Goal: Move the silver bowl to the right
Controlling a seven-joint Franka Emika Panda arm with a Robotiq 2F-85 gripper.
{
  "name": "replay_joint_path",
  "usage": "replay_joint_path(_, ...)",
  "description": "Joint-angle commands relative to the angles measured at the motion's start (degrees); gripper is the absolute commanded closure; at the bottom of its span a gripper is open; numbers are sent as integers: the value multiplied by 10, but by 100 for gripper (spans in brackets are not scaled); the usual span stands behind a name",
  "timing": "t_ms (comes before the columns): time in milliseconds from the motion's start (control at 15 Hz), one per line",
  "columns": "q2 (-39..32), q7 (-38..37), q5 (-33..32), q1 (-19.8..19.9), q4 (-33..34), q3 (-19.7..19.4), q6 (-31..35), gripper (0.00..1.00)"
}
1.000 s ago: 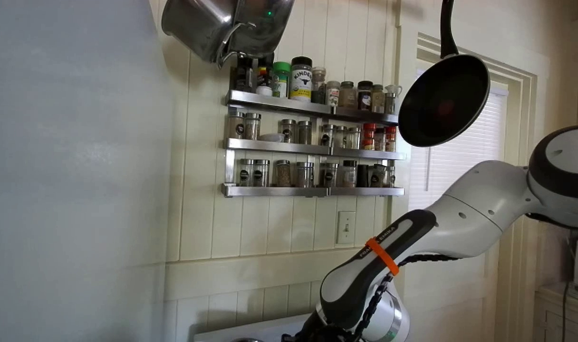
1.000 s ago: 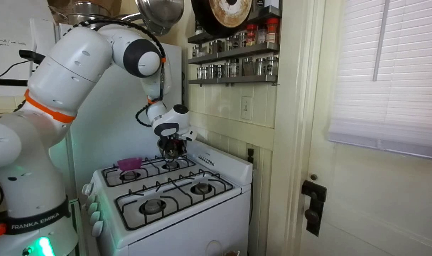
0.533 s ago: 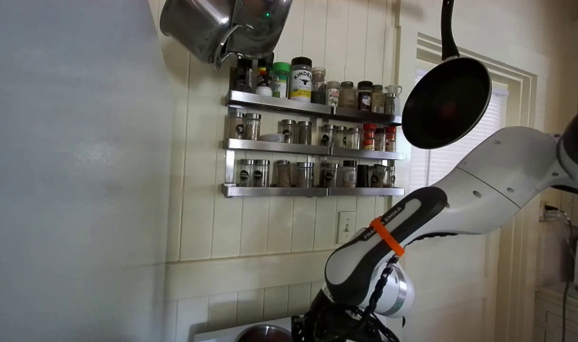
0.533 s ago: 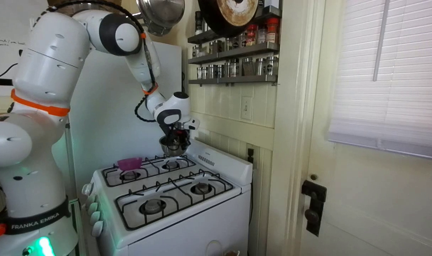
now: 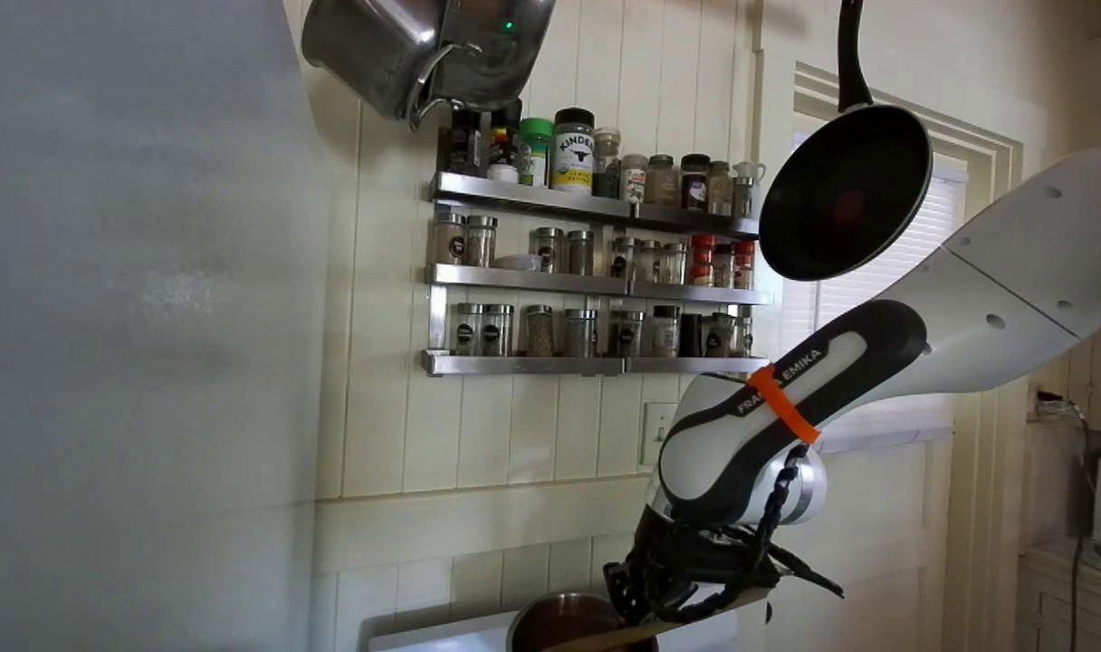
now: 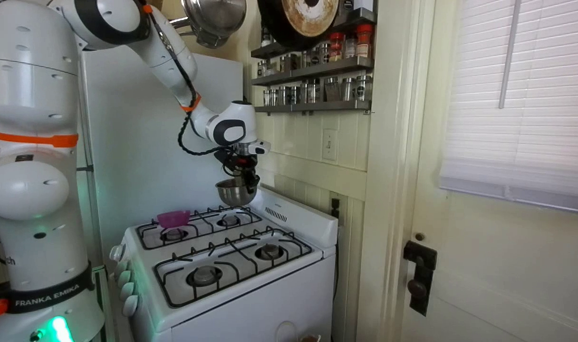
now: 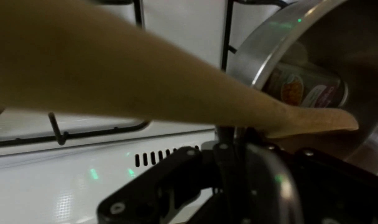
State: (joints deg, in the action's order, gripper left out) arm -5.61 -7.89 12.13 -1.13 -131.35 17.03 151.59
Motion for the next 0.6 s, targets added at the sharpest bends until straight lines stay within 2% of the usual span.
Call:
replay_joint_path(0,58,-50,-35,-41,-40,-39,-39,96)
replay_joint_path(267,99,-104,-46,-50,-97,-61,-19,96)
replay_joint_path(533,159,-182,-39,-37,-177,-80,36,96)
